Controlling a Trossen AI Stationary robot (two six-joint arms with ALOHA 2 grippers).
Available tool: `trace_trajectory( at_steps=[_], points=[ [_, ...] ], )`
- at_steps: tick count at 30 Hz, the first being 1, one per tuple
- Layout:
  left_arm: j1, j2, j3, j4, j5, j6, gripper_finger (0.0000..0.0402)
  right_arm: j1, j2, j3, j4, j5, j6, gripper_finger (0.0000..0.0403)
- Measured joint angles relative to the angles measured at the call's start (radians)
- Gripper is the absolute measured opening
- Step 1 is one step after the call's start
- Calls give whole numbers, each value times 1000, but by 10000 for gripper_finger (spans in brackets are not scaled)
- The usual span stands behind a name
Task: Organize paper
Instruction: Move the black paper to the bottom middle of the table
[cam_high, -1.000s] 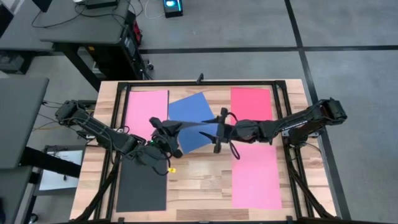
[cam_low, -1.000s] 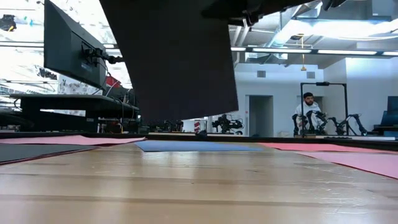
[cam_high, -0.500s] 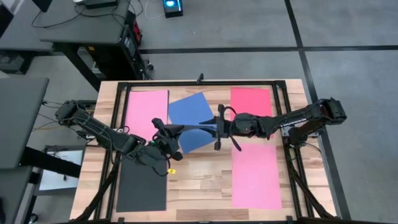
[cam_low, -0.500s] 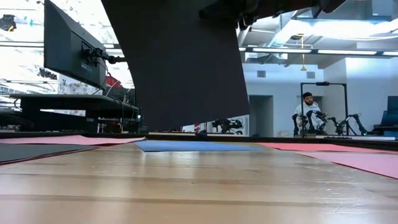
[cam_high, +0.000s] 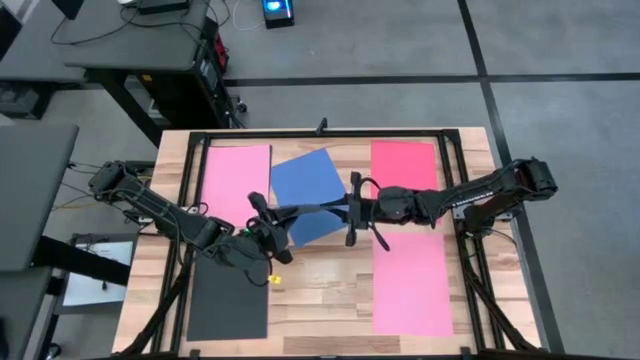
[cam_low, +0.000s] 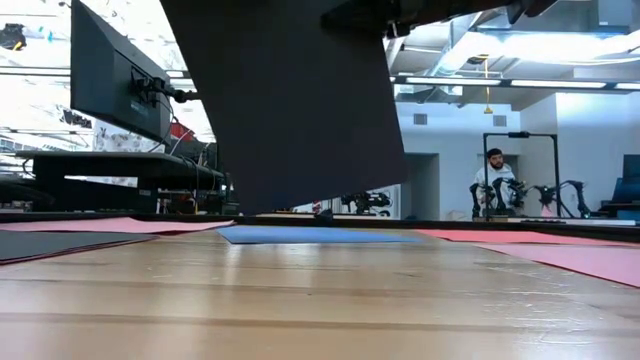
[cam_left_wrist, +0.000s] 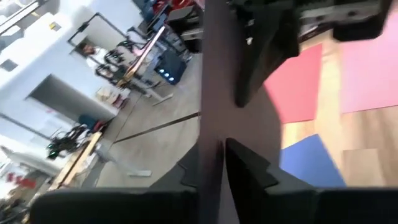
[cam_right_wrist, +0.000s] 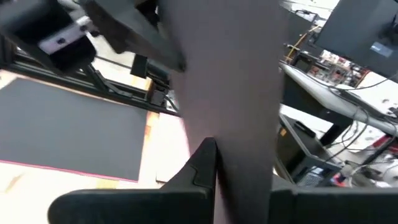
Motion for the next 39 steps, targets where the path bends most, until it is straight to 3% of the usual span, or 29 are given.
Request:
trace_trajectory(
  at_steps=[9, 18, 25, 29, 35, 39],
  points=[
    [-43, 1, 52, -5, -35, -25, 168, 2, 0, 0, -57, 27, -18, 0],
    [-172, -1, 203, -47, -204, 79, 175, 100, 1, 0, -103, 31, -75, 0],
    [-178, -11, 210, -136, -250, 5, 174, 250, 7, 0, -172, -15, -61, 0],
    [-149, -11, 210, -255, -193, -129, 173, 310, 53, 0, -178, -46, 2, 0],
    [-84, -11, 184, -411, 61, -399, 173, 333, 217, 0, -131, -91, 34, 0],
    [-56, -10, 136, -471, 143, -533, 173, 338, 324, 39, -120, -106, 77, 0]
  ],
)
